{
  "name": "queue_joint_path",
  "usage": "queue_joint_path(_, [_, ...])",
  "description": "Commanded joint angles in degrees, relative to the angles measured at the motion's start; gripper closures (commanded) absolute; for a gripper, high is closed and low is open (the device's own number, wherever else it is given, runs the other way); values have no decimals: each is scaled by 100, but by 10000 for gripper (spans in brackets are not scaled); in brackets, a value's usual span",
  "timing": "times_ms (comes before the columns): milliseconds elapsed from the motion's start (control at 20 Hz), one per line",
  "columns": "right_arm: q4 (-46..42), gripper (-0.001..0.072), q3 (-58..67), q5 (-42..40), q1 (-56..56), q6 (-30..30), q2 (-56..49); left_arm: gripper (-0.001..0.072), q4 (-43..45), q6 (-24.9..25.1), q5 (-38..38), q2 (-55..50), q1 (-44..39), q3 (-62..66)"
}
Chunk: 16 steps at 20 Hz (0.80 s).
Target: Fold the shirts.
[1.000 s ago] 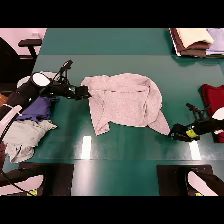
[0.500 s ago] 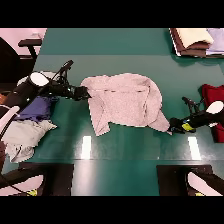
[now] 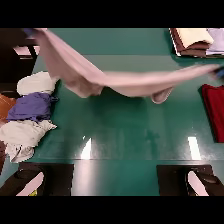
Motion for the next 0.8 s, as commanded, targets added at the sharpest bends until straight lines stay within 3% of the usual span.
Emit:
queue_joint_path(0, [129, 699, 1937, -42, -599, 7, 289, 687, 660, -352, -83, 391, 166, 2129])
queue_joint_path(200, [136, 699, 3366, 671, -1467, 59, 144, 687, 1036, -874, -15, 393, 166, 3316])
queue_joint_path(400, [186, 699, 4325, 1757, -2059, 374, -396, 688, 1049, -1235, -247, 391, 166, 2844])
queue_joint_path(600, [726, 699, 3545, 2214, -2009, 595, -990, 687, 1043, -1344, -822, 111, 166, 994])
queue_joint_path(750, [393, 699, 2312, 2288, -1320, 608, -1617, 686, 868, -1281, -1239, -590, 109, -57])
